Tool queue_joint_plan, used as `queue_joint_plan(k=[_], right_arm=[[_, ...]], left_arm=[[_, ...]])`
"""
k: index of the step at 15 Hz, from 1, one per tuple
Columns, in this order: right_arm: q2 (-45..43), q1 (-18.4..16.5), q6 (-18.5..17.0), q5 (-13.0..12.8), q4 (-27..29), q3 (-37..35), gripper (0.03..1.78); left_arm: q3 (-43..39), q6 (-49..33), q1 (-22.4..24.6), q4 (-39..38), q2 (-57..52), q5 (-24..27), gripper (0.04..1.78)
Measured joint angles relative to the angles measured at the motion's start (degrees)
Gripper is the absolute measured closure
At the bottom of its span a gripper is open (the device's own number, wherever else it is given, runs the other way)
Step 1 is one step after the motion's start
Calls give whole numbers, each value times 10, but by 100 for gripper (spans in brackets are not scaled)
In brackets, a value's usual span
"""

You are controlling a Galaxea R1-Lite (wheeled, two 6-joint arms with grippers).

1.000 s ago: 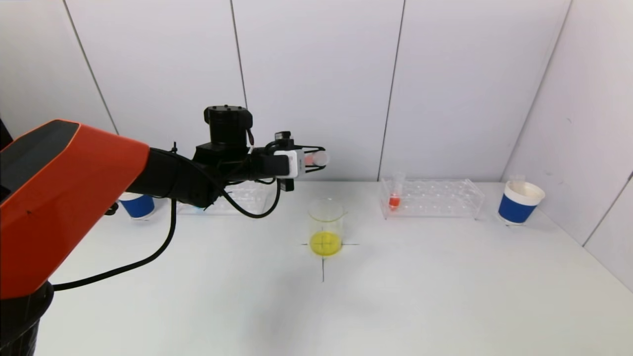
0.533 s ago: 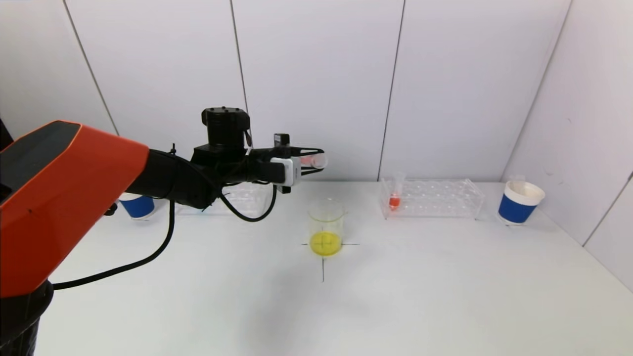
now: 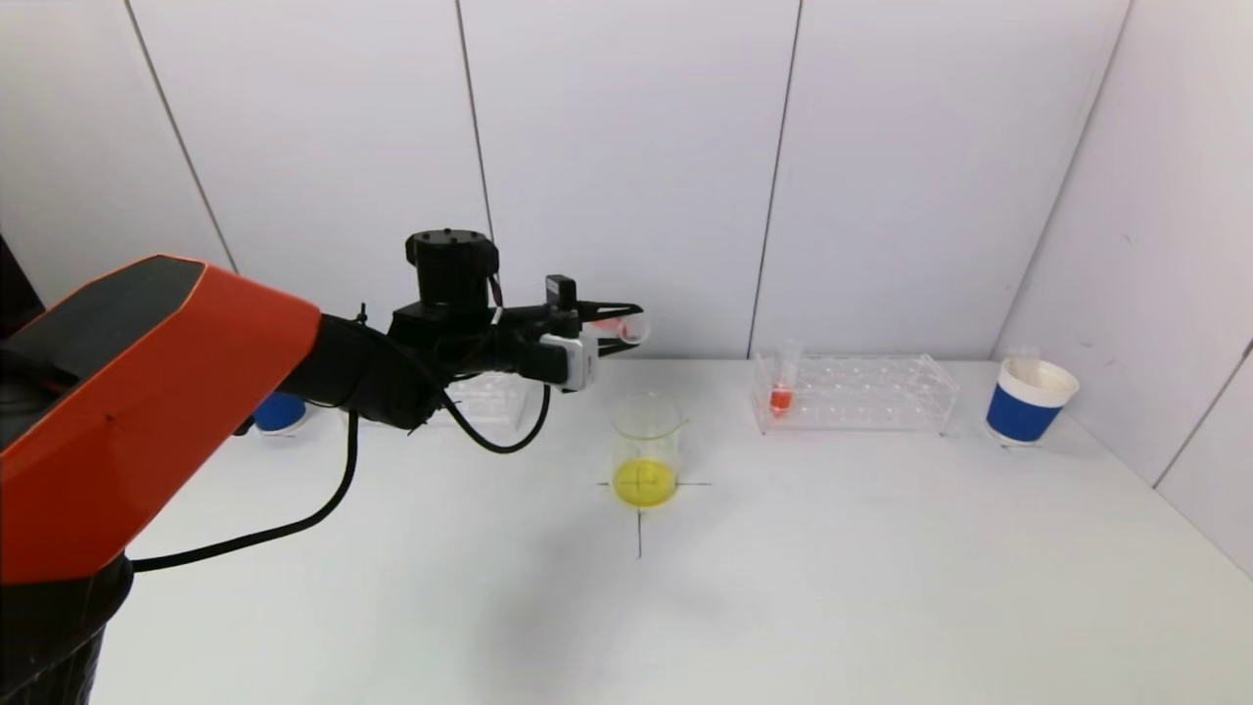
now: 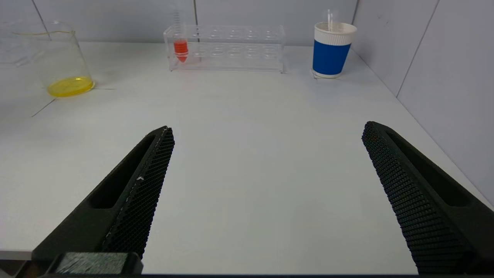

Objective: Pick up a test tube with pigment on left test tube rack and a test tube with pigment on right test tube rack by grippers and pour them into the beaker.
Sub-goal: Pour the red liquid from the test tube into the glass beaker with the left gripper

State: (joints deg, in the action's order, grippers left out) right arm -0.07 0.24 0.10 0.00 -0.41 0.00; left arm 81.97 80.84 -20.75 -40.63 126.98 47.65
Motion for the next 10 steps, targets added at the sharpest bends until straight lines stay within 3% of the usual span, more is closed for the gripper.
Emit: queue_joint_plan(k=[10], right_arm=[[0,0,0,0,0,0,4]], left_arm=[[-1,60,0,-25,20,-1,138]])
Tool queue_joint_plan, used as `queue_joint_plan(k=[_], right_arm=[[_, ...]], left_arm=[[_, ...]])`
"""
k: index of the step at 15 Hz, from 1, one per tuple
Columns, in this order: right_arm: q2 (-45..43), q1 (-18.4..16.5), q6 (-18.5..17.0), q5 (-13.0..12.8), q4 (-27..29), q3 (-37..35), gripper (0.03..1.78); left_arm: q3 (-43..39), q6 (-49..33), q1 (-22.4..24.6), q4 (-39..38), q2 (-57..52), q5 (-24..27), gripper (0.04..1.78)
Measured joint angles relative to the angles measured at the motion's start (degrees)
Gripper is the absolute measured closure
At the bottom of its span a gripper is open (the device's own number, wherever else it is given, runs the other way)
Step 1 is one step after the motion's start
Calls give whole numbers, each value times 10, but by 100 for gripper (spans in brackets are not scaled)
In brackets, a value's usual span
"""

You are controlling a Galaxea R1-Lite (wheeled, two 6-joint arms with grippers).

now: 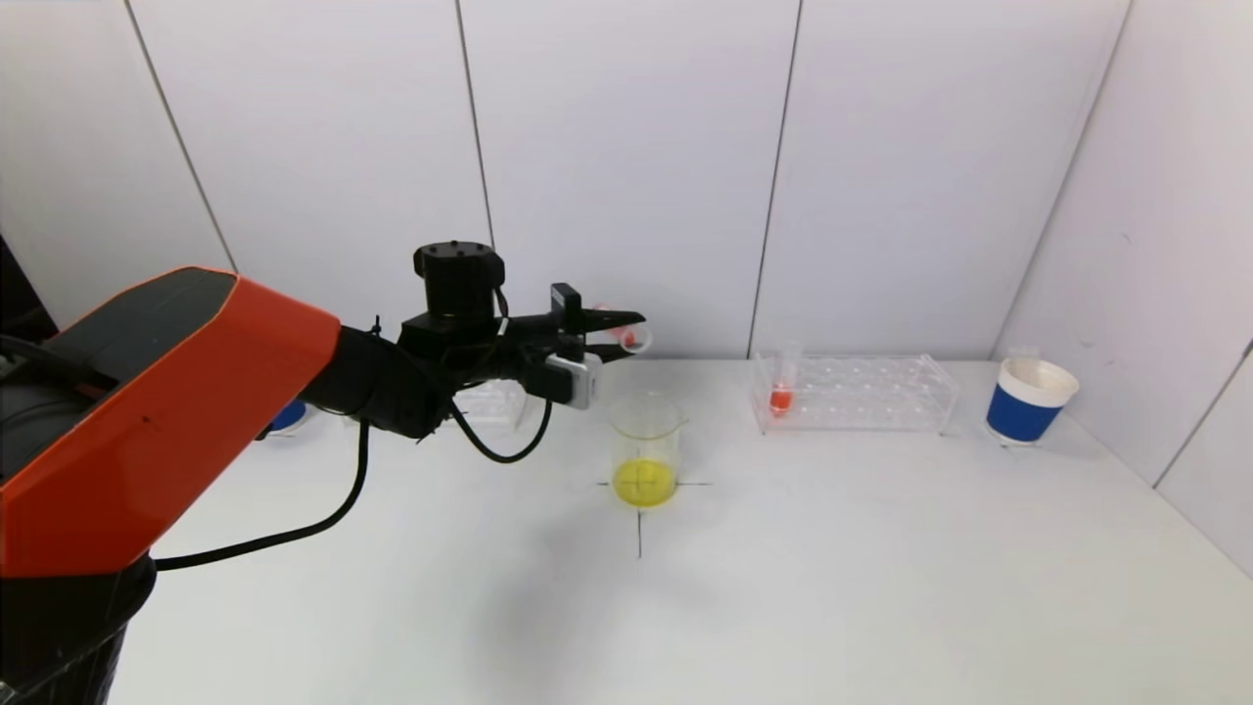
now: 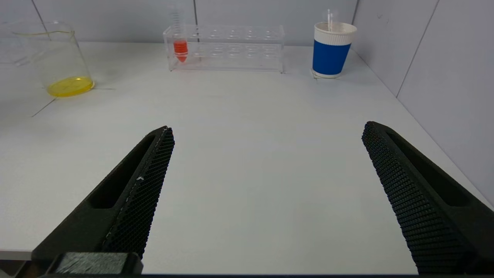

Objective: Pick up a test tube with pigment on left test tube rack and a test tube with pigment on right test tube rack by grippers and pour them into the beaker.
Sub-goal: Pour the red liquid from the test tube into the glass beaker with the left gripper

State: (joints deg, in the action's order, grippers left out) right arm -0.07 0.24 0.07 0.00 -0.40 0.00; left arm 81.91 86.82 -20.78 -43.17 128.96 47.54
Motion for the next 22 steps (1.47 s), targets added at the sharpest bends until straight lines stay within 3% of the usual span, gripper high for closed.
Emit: queue_joint_plan(k=[22], right_arm=[[0,0,0,0,0,0,4]], left_arm=[[-27,58,-1,-57,9,4,138]])
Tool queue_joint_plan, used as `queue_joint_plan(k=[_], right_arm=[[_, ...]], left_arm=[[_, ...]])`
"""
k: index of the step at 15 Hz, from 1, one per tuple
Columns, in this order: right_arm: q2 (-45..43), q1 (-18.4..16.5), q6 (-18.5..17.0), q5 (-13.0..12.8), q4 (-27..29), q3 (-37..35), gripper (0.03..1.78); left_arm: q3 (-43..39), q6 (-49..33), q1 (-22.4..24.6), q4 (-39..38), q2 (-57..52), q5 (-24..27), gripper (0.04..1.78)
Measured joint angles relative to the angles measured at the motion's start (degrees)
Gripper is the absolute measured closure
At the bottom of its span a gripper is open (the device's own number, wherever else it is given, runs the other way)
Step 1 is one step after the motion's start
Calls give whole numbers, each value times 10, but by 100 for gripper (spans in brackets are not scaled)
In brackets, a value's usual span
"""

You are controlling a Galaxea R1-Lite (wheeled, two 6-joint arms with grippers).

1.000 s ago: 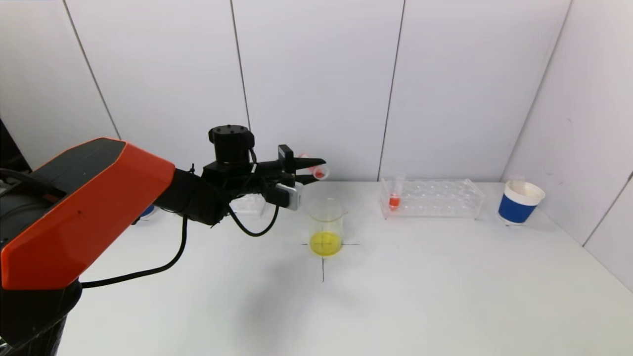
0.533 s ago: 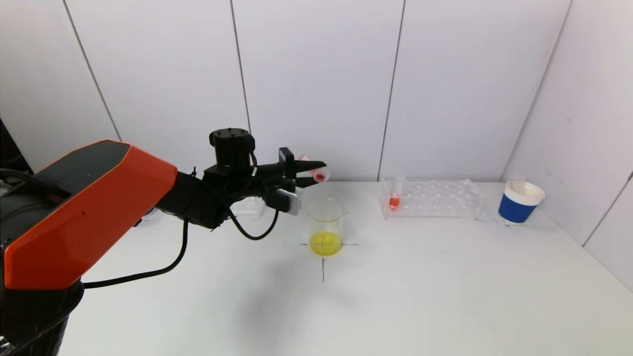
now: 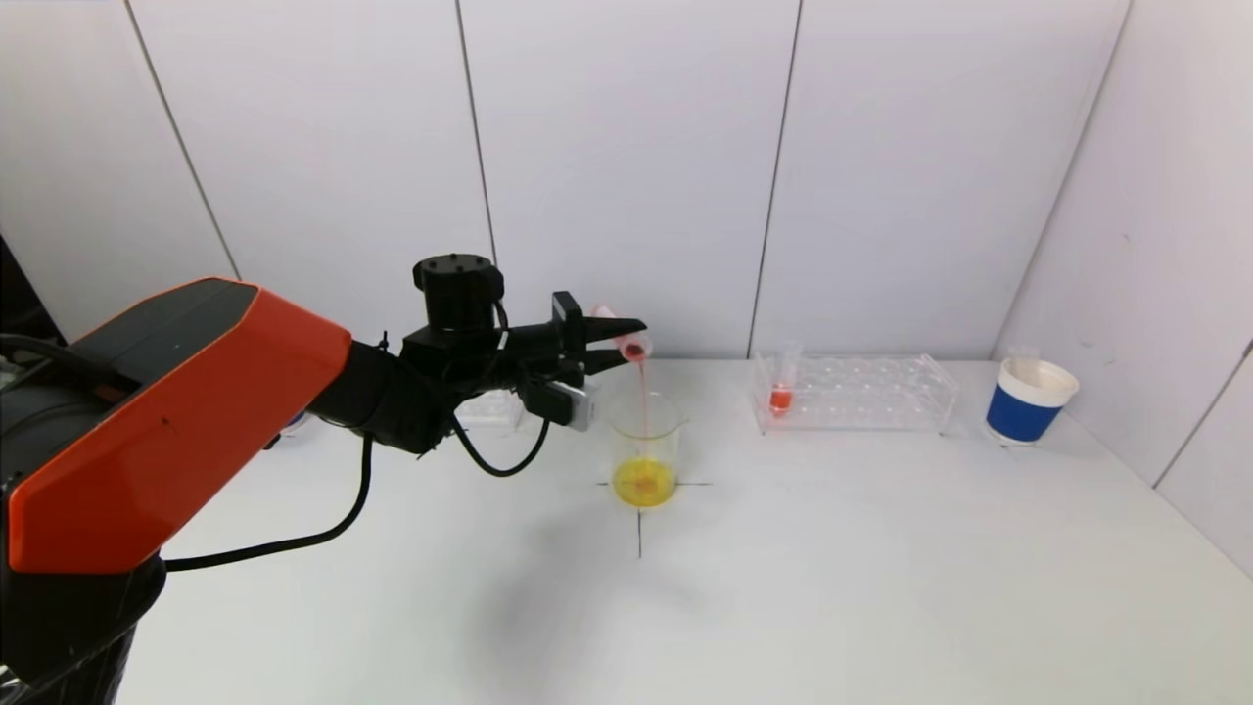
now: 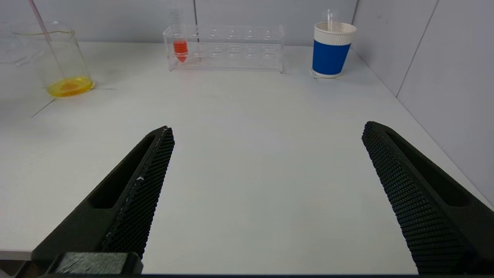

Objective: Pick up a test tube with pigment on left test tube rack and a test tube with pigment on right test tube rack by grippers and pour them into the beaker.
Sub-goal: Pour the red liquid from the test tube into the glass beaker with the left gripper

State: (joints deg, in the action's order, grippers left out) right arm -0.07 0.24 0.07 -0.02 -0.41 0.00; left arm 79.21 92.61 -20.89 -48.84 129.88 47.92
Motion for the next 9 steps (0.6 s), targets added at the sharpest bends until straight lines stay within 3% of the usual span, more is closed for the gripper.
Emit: queue_joint_plan(k=[9], right_arm=[[0,0,0,0,0,0,4]], left_arm=[[0,33,0,-3,0,1,138]])
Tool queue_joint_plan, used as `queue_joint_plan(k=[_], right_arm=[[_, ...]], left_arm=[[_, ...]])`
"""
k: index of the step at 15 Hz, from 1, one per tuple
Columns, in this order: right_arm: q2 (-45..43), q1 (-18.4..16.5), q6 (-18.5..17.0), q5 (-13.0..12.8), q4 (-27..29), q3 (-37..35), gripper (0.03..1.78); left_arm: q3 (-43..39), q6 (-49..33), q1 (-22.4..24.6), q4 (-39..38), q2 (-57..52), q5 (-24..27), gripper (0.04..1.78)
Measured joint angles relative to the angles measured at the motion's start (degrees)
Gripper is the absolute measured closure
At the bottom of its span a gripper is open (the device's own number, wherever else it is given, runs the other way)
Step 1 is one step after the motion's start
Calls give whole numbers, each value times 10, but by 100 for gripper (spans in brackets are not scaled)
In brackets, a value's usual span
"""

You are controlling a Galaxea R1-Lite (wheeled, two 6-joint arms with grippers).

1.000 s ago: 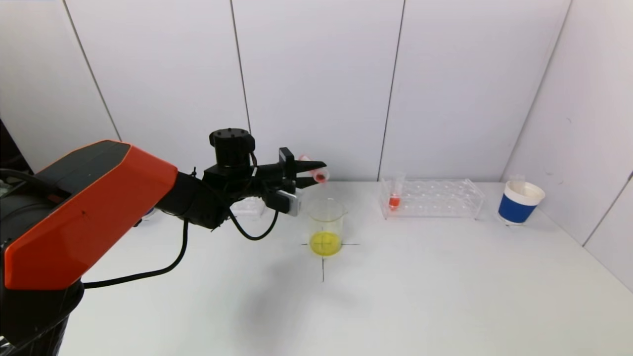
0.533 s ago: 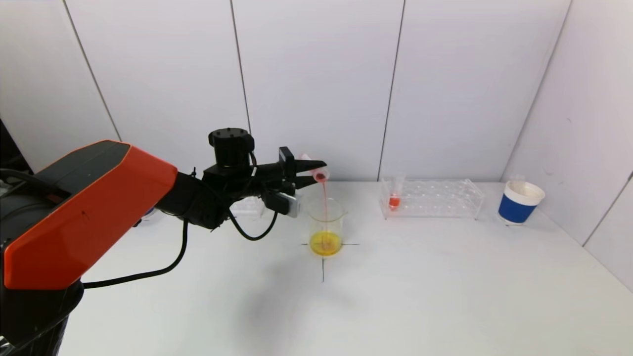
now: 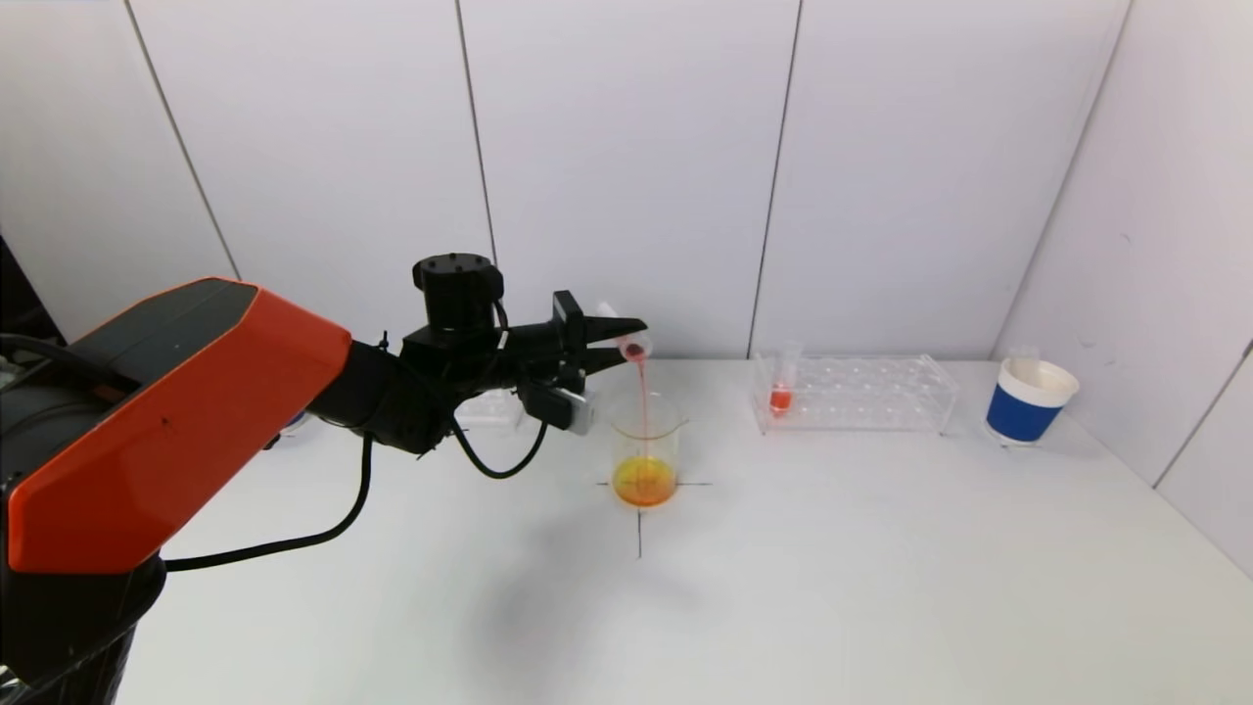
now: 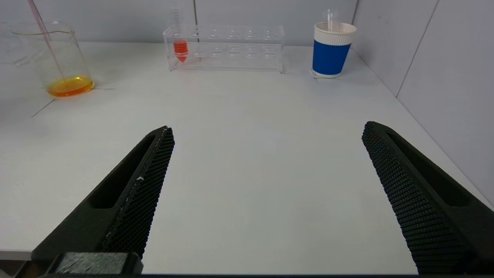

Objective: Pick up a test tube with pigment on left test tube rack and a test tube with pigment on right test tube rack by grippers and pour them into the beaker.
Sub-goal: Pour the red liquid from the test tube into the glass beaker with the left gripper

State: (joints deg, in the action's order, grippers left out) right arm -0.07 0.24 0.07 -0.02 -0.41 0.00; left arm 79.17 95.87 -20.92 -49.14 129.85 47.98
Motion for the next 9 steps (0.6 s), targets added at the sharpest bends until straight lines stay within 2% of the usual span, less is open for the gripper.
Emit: queue_joint_plan(k=[9], right_arm=[[0,0,0,0,0,0,4]], left_arm=[[2,64,0,0,0,4,138]])
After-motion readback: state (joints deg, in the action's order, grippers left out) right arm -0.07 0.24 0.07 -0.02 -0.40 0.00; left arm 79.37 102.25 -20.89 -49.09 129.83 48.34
